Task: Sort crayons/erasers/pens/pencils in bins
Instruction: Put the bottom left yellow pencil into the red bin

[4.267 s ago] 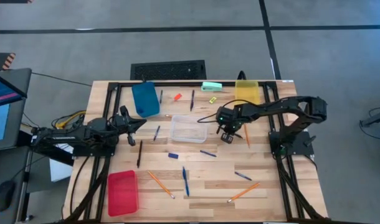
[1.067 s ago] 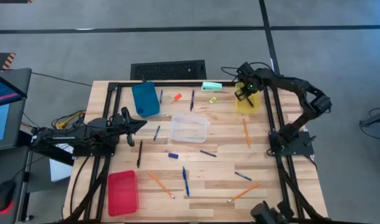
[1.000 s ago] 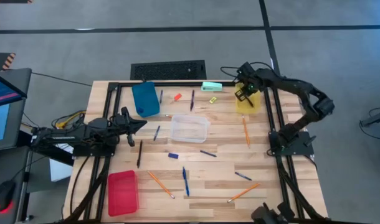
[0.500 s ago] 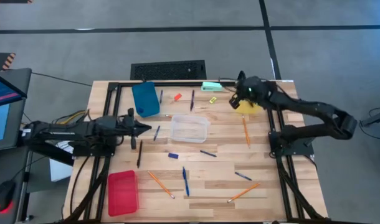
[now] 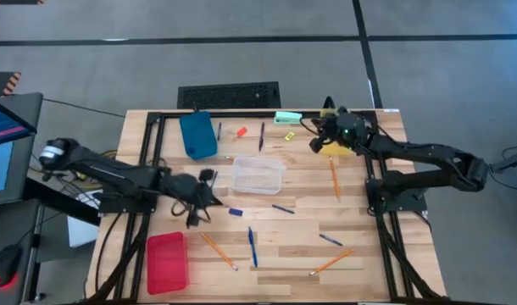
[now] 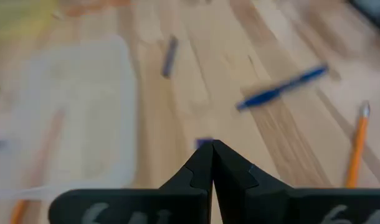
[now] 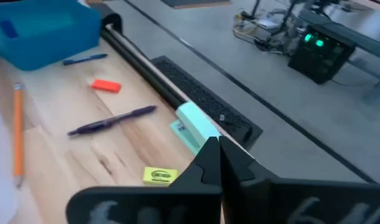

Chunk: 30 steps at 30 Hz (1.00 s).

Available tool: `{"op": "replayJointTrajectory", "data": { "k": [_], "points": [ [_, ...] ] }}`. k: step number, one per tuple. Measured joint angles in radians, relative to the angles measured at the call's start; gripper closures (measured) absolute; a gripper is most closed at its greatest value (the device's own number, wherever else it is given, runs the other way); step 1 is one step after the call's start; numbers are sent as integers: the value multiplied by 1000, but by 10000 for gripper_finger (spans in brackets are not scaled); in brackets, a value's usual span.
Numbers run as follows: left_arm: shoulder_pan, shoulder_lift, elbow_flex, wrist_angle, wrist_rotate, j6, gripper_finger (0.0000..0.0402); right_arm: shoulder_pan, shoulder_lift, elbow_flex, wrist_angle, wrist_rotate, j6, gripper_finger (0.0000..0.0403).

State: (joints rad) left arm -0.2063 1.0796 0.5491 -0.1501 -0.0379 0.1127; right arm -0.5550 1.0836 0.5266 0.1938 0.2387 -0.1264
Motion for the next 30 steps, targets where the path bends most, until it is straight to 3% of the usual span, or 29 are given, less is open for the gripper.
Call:
{"op": "replayJointTrajectory", "data": {
  "k": [9, 16, 23, 30],
  "points": [
    [-193, 349, 319, -326, -54, 0, 396, 106, 0, 0, -13, -6, 21, 399],
    [-288, 571, 529, -573, -57, -1, 354, 219, 0, -56, 47, 29, 59, 400],
    [-358, 695, 632, -646, -105, -1, 309, 333, 1, -112, 75, 81, 100, 401],
    [-382, 723, 642, -638, -125, -39, 308, 470, 1, -159, 183, 186, 101, 401]
  ]
}}
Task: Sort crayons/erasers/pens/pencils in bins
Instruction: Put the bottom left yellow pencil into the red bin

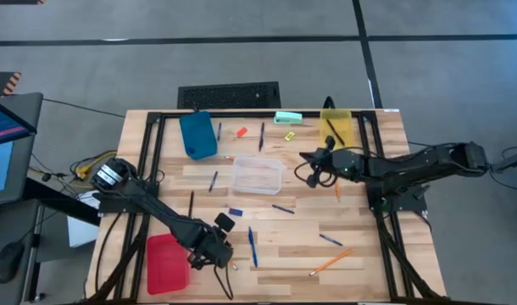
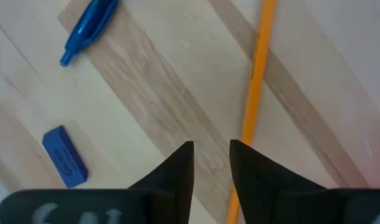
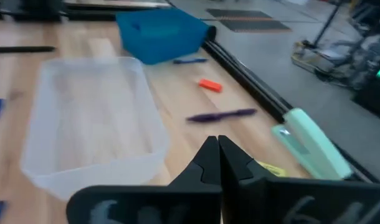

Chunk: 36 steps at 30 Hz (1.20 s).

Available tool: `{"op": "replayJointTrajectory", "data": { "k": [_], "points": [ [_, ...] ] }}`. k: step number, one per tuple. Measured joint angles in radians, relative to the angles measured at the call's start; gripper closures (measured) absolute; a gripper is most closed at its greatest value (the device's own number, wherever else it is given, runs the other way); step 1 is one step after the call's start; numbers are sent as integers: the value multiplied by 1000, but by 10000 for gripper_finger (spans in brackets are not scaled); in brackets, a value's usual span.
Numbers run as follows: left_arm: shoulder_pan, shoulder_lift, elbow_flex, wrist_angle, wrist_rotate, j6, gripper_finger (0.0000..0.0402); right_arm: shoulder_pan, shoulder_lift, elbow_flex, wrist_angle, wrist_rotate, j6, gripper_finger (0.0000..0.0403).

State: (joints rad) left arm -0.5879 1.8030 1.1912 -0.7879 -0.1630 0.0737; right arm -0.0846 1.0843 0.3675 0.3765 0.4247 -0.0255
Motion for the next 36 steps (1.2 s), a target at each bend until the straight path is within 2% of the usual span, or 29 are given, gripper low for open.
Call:
{"op": "replayJointTrajectory", "data": {
  "k": [6, 12, 22, 36],
  "points": [
    [-8, 2, 0, 7, 67, -25, 319, 96, 0, -19, 24, 0, 45, 402],
    [-29, 54, 7, 26, 31, -32, 323, 151, 0, -19, 66, 46, 36, 402],
    [-34, 98, 19, 23, -25, -31, 324, 170, 0, -19, 77, 48, 14, 402],
    [-30, 125, 21, 38, 14, 21, 324, 167, 0, -19, 76, 48, -12, 401]
  ]
}}
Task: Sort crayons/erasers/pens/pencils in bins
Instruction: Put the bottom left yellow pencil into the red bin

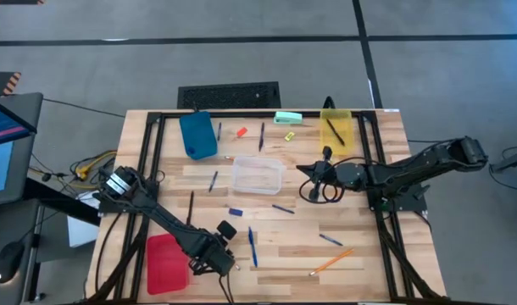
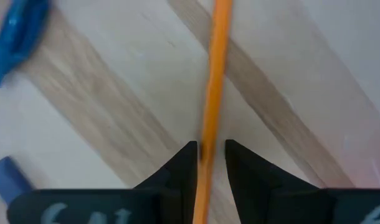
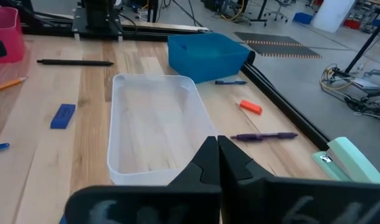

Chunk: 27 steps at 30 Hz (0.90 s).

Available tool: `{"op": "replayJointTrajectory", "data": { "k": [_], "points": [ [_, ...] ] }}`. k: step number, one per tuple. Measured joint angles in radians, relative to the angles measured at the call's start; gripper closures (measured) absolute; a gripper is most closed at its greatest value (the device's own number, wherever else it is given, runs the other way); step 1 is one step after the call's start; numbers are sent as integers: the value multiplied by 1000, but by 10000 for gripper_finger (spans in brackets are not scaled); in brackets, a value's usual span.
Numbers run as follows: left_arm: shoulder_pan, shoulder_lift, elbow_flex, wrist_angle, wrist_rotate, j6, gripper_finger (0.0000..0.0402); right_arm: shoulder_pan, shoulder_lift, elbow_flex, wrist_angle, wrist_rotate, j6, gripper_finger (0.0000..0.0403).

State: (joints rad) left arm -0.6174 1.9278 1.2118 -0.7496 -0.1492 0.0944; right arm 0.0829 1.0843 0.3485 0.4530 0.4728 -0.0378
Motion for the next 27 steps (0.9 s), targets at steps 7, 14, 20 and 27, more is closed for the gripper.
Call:
{"op": "replayJointTrajectory", "data": {
  "k": [7, 14, 20, 27],
  "points": [
    [2, 15, -1, 0, -9, 41, 335, 0, 0, 0, -2, 0, -16, 400],
    [7, 17, -2, -4, 29, 42, 392, 0, 0, 0, -2, 0, -23, 401],
    [7, 21, 28, -56, 5, 53, 396, 0, 0, 0, -3, 0, -23, 401],
    [28, -22, 126, -231, -105, 37, 399, 0, 0, 0, -3, 0, -27, 401]
  ]
}}
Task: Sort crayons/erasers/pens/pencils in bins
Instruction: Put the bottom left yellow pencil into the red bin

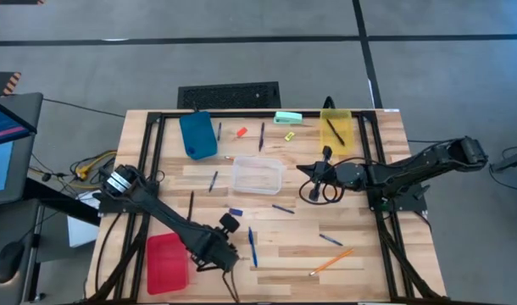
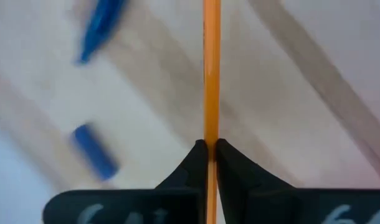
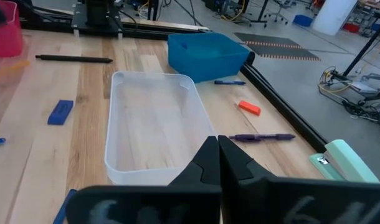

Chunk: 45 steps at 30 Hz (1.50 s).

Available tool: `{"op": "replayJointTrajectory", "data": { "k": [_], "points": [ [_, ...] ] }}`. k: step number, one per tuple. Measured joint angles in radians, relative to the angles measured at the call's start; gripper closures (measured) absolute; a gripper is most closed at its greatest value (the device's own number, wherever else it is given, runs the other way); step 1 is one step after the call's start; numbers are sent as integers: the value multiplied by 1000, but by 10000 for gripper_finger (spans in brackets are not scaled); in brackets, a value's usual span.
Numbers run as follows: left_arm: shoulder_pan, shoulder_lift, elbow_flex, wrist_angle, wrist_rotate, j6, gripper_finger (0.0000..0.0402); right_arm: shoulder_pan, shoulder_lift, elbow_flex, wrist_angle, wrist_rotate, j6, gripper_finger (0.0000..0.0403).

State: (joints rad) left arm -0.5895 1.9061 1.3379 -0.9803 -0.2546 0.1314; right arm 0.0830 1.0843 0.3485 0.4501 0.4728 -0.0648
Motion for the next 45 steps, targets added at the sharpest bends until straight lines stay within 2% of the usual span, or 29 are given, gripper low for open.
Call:
{"op": "replayJointTrajectory", "data": {
  "k": [5, 11, 17, 20, 24, 26, 29, 33, 38, 40, 45],
  "points": [
    [1, -37, 72, -96, -21, -98, 399, 0, 0, 0, -1, 0, -14, 400],
    [-8, -104, 122, -117, -11, -346, 400, 0, 0, 0, -9, 0, -15, 401],
    [-59, -202, 134, -116, -11, -724, 398, 0, 0, 0, -36, 0, -14, 399],
    [-109, -257, 137, -115, -46, -952, 399, 0, 0, 0, -46, 0, -14, 400],
    [-196, -302, 137, -141, -150, -1209, 400, 0, 0, 0, -56, 0, -14, 399],
    [-232, -306, 137, -180, -202, -1283, 400, 0, 0, 0, -57, 0, -14, 398],
    [-241, -302, 120, -195, -225, -1309, 400, 0, 0, 0, -55, 0, -14, 400],
    [-191, -301, 61, -80, -209, -1197, 401, 0, 0, 0, -52, 0, -14, 400],
    [-145, -301, -30, 193, -87, -1032, 401, 0, 0, 0, -53, 0, -10, 400],
    [-144, -292, -70, 304, -55, -1014, 401, 1, 0, 0, -55, 0, 4, 401],
    [-159, -172, -58, 344, 38, -986, 396, 26, 0, 1, -73, 0, 46, 400]
  ]
}}
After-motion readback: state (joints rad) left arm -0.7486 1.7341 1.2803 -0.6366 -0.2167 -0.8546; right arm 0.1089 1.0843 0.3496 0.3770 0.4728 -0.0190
